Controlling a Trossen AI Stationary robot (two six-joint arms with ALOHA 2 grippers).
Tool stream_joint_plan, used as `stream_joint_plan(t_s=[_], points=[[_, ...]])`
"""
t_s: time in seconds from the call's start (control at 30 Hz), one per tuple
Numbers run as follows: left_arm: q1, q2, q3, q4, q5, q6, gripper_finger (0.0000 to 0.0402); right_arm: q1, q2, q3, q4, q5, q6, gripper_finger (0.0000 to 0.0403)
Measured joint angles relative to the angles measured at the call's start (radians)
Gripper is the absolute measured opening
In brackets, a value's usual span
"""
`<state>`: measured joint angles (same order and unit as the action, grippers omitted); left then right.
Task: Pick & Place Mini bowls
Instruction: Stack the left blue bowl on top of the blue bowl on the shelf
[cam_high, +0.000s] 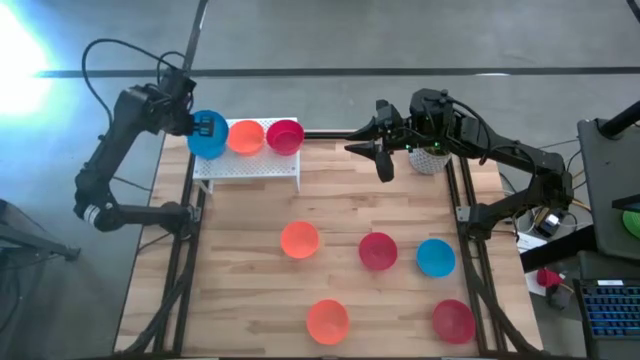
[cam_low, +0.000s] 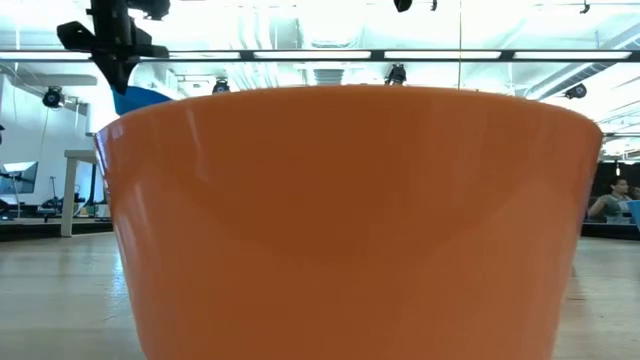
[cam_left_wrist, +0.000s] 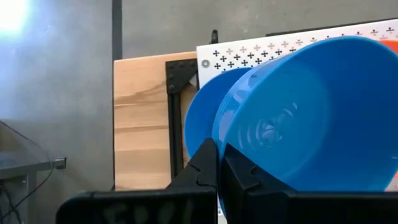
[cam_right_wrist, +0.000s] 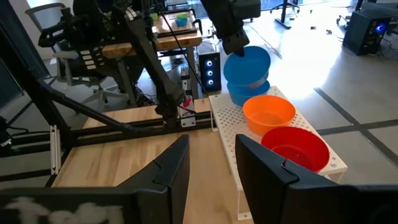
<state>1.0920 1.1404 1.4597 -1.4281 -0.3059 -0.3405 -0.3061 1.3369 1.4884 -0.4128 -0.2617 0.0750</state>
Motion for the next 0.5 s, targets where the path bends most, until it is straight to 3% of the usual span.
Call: stream_joint_plan(t_s=[0.5], points=[[0.001, 0.052, -0.033, -0.004, -0.025, 0.000, 0.0000, 0.000, 0.000, 0.000, 0.000, 0.000, 0.000, 0.0123]])
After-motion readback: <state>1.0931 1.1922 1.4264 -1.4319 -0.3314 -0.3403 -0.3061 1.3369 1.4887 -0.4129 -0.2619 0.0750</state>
